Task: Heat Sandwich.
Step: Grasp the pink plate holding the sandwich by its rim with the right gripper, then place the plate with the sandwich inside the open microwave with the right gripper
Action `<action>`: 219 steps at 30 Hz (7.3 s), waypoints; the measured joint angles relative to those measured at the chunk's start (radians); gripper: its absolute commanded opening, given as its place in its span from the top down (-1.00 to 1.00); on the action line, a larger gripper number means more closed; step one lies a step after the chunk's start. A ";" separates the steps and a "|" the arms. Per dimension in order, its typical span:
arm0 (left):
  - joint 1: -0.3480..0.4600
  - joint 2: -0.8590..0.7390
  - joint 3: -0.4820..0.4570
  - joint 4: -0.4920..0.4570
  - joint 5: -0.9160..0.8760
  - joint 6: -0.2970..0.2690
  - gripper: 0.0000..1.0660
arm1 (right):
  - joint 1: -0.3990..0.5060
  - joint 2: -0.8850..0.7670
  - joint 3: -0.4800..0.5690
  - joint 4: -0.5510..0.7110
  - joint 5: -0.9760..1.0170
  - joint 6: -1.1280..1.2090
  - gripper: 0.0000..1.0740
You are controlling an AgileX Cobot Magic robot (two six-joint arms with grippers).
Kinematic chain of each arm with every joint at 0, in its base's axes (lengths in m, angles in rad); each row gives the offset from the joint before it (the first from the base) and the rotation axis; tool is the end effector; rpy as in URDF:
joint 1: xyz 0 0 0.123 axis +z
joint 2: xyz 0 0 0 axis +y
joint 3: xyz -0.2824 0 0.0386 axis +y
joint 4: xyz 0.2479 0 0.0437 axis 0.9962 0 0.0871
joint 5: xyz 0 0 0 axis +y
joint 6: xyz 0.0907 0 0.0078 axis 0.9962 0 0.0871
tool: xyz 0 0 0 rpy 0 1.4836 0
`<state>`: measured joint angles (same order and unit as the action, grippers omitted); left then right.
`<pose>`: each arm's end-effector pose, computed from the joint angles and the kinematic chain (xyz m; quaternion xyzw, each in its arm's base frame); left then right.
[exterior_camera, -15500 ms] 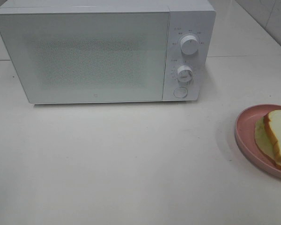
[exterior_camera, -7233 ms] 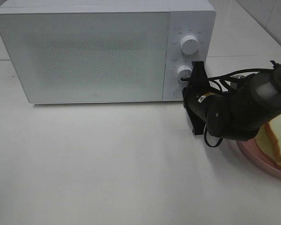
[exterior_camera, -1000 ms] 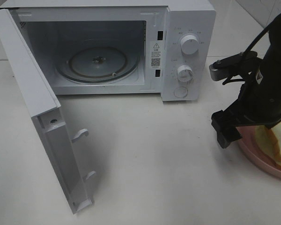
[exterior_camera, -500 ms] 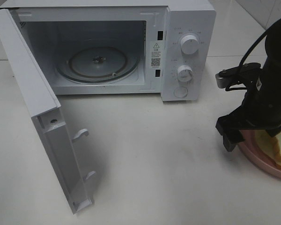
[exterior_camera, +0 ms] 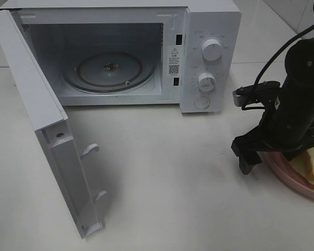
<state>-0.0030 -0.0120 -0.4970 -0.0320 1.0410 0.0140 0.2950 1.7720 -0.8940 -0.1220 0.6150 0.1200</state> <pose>-0.0056 -0.0025 0.2779 0.0077 0.8455 -0.0131 0.5337 0.2902 0.0815 0.1396 -0.1335 0.9869 -0.0214 0.0886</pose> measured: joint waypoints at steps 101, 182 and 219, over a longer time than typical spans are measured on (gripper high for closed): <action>0.000 0.000 0.000 0.000 0.000 0.000 -0.11 | 0.321 -0.203 0.126 -0.337 0.261 0.322 1.00; 0.000 0.000 0.000 0.000 0.000 0.000 -0.11 | 0.737 -0.322 0.175 -0.312 -0.043 -0.717 1.00; 0.000 0.000 0.000 0.000 0.000 0.000 -0.11 | 0.441 -0.321 0.171 -0.038 -0.116 -1.537 1.00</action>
<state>-0.0030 -0.0120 -0.4970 -0.0320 1.0410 0.0140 0.7360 1.4510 -0.7230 -0.1600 0.4990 -1.4170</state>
